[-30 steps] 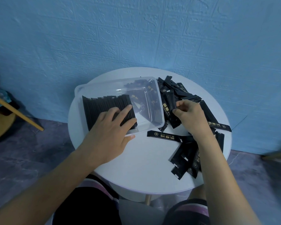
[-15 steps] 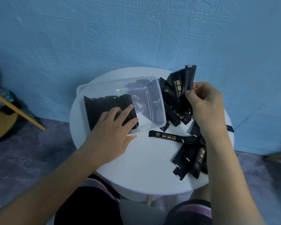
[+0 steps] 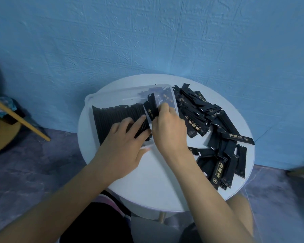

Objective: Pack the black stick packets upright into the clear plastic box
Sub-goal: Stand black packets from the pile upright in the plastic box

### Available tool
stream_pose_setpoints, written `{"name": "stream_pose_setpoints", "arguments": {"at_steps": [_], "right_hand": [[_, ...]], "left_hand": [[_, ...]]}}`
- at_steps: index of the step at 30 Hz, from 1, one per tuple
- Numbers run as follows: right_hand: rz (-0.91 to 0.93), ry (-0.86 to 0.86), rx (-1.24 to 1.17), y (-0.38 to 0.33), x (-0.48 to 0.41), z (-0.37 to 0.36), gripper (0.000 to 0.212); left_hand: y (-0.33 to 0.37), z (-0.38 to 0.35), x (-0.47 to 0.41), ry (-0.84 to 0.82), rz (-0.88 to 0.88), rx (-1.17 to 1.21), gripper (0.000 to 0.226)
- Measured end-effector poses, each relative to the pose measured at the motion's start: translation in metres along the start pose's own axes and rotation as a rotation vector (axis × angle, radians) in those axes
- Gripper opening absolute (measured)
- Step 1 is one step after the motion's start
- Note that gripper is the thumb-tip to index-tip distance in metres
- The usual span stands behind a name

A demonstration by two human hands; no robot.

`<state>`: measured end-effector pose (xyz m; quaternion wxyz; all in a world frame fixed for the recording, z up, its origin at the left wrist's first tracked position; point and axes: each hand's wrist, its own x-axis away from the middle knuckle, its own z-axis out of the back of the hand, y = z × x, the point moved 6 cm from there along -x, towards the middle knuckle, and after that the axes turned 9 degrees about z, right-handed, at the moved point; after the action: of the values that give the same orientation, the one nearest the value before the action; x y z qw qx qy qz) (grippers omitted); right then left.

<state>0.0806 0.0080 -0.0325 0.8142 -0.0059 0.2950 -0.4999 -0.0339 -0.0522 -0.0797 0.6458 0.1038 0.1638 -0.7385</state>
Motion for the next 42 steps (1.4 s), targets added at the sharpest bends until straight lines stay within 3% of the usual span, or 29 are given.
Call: {"name": "stream_pose_setpoints", "arguments": {"at_steps": [6, 19, 34, 42], "right_hand": [[0.010, -0.222, 0.038, 0.005, -0.004, -0.016, 0.014], [0.018, -0.230, -0.061, 0.008, -0.007, -0.019, 0.010], [-0.053, -0.296, -0.120, 0.011, -0.004, -0.014, 0.038], [-0.138, -0.415, -0.322, 0.018, 0.000, -0.009, 0.045]], "left_hand": [[0.001, 0.001, 0.000, -0.009, 0.011, -0.012, 0.051], [0.001, 0.003, -0.001, -0.016, 0.007, -0.023, 0.054], [0.001, 0.003, -0.001, -0.028, -0.005, -0.033, 0.056], [0.007, 0.002, 0.000, -0.033, -0.023, -0.064, 0.059]]}}
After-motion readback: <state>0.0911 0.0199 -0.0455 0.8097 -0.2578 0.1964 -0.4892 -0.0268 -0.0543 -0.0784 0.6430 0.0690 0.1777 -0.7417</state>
